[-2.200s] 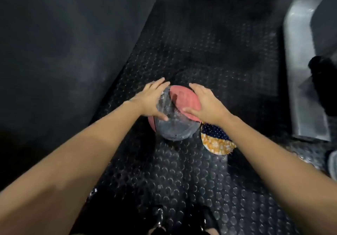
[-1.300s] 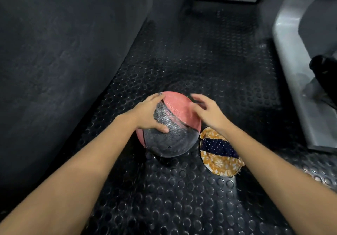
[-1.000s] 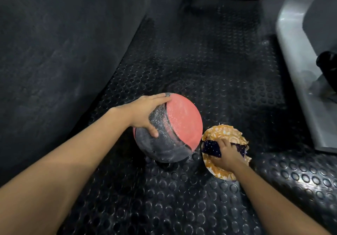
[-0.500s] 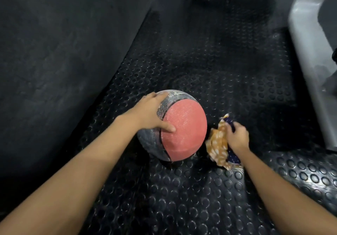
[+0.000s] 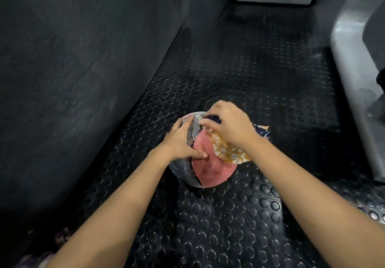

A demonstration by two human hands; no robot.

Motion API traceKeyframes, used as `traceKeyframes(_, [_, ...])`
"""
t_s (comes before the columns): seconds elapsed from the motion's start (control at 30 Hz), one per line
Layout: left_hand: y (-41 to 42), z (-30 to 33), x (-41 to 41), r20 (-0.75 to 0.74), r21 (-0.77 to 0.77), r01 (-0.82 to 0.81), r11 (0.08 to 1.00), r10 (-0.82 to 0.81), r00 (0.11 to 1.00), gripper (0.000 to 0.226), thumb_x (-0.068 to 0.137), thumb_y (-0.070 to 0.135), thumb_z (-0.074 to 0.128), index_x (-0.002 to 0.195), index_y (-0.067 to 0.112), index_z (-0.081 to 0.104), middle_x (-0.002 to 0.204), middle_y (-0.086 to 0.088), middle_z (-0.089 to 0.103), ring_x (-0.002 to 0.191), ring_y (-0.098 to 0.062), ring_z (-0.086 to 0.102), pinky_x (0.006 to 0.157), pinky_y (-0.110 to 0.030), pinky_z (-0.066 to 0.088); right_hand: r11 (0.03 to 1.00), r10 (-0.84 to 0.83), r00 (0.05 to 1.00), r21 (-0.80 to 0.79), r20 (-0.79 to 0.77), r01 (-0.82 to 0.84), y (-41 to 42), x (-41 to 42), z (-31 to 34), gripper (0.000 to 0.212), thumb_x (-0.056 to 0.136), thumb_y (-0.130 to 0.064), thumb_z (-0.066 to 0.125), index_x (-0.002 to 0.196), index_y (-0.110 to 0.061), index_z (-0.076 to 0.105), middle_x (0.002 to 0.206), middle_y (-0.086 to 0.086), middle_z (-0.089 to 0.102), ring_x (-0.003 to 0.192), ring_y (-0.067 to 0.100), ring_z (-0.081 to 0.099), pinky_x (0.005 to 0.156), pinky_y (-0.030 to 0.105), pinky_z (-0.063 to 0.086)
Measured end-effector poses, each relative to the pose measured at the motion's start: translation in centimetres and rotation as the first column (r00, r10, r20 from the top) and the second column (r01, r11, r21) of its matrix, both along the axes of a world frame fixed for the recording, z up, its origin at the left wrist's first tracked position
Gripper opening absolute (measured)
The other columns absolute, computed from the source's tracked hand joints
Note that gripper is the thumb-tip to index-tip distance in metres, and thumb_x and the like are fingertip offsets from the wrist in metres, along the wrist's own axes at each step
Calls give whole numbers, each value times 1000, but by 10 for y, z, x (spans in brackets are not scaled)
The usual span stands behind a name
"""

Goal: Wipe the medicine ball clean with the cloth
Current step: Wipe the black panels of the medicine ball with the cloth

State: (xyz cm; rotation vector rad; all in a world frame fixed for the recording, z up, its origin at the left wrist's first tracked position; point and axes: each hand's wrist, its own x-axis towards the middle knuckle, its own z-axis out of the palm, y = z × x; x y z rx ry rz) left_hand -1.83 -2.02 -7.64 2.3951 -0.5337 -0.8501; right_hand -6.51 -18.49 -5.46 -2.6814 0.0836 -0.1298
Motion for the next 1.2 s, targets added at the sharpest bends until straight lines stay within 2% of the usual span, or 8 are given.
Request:
traceKeyframes(0.27, [0, -2, -6, 27, 44, -19, 999, 18, 999, 130, 60, 40, 88, 153, 23, -1, 160, 4, -7, 147, -25, 4, 118, -43, 16, 986, 161, 986, 46, -52, -159, -5, -20, -12, 30, 94, -28, 54, 122, -24, 63, 116, -4, 52, 99, 14, 35, 87, 34, 42])
traceKeyframes(0.43, [-6, 0, -15, 77, 114, 1, 994, -10, 997, 127, 63, 47, 84, 152, 26, -4, 160, 6, -8, 145, -33, 9, 117, -47, 18, 999, -43, 996, 30, -84, 45, -3, -2, -3, 25, 93, -23, 56, 115, -21, 66, 111, 3, 57, 109, 24, 46, 92, 37, 40])
traceKeyframes(0.57, [1, -2, -19, 80, 89, 6, 996, -13, 997, 128, 63, 45, 84, 153, 23, -4, 159, 5, -8, 146, -31, 8, 117, -48, 18, 986, 152, 985, -55, -77, -157, 11, -20, -1, 26, 94, -25, 52, 117, -24, 64, 105, -2, 51, 101, 18, 40, 83, 35, 44])
traceKeyframes(0.7, [6, -3, -27, 89, 82, 0, 997, -7, 996, 129, 62, 46, 85, 153, 24, -4, 159, 5, -9, 146, -32, 7, 117, -50, 17, 999, -47, 992, -25, -116, 44, 1, -3, 3, 24, 94, -23, 53, 113, -24, 68, 111, 1, 54, 110, 23, 45, 88, 40, 44])
traceKeyframes(0.87, [14, -5, -33, 93, 79, -6, 997, -1, 996, 130, 62, 44, 85, 152, 25, -7, 159, 5, -11, 146, -29, 5, 117, -49, 17, 980, 160, 980, -102, -120, -173, 18, -19, 2, 26, 96, -26, 50, 118, -29, 64, 110, -3, 50, 107, 19, 42, 79, 37, 47])
traceKeyframes(1.0, [16, -8, -42, 104, 63, -12, 998, 5, 995, 132, 60, 45, 86, 151, 27, -8, 157, 11, -14, 146, -30, 3, 117, -50, 18, 995, -92, 987, -47, -132, 87, -1, -5, 0, 23, 93, -25, 54, 111, -30, 68, 111, 0, 56, 112, 23, 49, 86, 39, 46])
traceKeyframes(1.13, [19, -9, -37, 78, 80, -4, 997, -2, 997, 135, 60, 45, 86, 150, 29, -13, 157, 10, -17, 147, -30, 1, 117, -51, 18, 979, 168, 983, -104, -71, -175, 22, -29, 2, 26, 96, -29, 48, 118, -30, 63, 107, -4, 51, 104, 16, 44, 72, 32, 44])
traceKeyframes(1.2, [18, -9, -42, 81, 83, -2, 997, -5, 997, 134, 60, 45, 86, 150, 30, -13, 157, 11, -18, 147, -30, 0, 117, -51, 17, 990, 83, 990, -104, -118, -96, 6, -18, 4, 26, 96, -28, 49, 118, -31, 63, 105, -4, 52, 104, 17, 46, 75, 34, 46])
